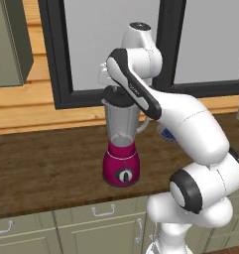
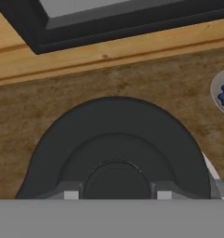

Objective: Close the lid blender by securely placing the lid on top.

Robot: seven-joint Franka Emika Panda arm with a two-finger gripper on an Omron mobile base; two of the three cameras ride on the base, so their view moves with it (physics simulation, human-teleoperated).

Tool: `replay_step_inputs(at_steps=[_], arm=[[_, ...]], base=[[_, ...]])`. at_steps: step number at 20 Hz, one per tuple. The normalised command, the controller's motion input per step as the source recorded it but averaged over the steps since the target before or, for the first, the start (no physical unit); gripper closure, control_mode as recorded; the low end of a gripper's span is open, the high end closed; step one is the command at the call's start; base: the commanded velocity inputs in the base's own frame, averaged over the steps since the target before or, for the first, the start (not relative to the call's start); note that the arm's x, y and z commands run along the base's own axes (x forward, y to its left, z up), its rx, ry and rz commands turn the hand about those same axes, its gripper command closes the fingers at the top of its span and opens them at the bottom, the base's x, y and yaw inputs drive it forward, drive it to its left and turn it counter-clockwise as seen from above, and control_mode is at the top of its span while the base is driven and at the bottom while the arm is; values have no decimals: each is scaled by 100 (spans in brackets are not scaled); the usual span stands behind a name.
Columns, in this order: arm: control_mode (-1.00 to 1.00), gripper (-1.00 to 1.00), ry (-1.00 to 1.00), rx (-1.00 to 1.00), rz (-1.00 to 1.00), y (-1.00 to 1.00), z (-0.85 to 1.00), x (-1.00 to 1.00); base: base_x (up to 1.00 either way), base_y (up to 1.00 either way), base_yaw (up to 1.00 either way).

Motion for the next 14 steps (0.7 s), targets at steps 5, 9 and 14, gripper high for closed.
replay_step_inputs(at_steps=[5,9,14], arm=[[-100,100,3,-3,4,0,8,0],[-100,100,10,-7,4,5,0,0],[-100,100,12,-5,1,19,14,9]], base=[[0,0,0],[0,0,0],[0,0,0]])
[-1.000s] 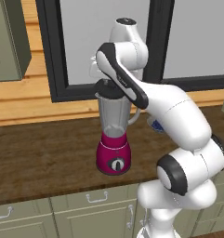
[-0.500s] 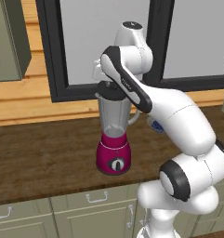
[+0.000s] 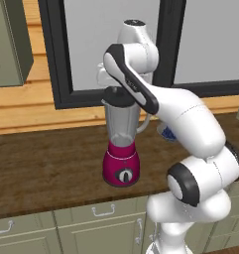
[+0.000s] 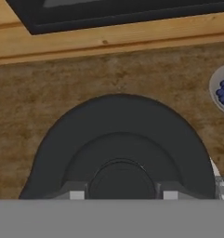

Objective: Close the lid blender by securely placing the lid on top.

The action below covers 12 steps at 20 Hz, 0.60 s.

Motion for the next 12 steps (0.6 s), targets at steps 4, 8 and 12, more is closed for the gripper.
replay_step_inputs(at_steps=[4,8,12], arm=[[-100,100,8,-4,1,7,14,1],[-100,100,3,0,1,0,0,-16],[-100,100,0,0,4,0,0,-34]], base=[[0,0,0],[0,0,0],[0,0,0]])
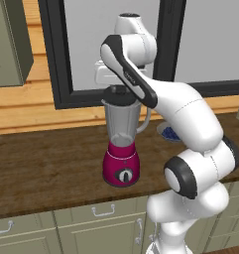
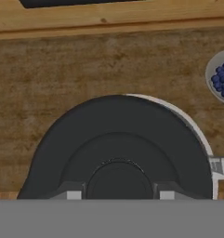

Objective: Close the lid blender by securely placing the lid on top.

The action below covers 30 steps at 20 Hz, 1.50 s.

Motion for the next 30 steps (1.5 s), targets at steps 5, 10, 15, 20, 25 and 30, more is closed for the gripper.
replay_step_inputs(at_steps=[5,10,15,20,25,30], arm=[[-100,100,0,0,7,-4,0,-24],[-100,100,0,0,7,-6,0,0],[-100,100,0,0,8,-1,0,27],[-100,100,-9,0,11,0,0,30],[-100,100,-13,0,9,0,-2,6],[-100,100,-1,0,12,-12,-14,-7]], base=[[0,0,0],[0,0,0],[0,0,0],[0,0,0],[0,0,0],[0,0,0]])
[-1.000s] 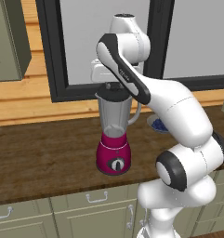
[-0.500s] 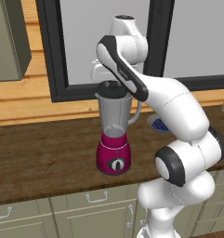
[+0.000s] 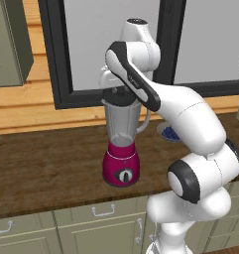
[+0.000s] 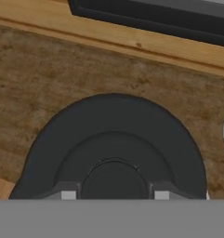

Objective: Close the lid blender by securely placing the lid on top.

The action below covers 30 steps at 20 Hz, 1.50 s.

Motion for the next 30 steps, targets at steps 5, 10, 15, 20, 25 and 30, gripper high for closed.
replay_step_inputs(at_steps=[5,10,15,20,25,30], arm=[[-100,100,0,0,7,-3,2,-5],[-100,100,3,-2,4,0,7,1],[-100,100,1,-2,2,-1,16,0],[-100,100,3,-2,0,-4,14,0],[-100,100,0,0,0,-12,-1,-1],[-100,100,0,0,0,0,-9,0]], base=[[0,0,0],[0,0,0],[0,0,0],[0,0,0],[0,0,0],[0,0,0]])
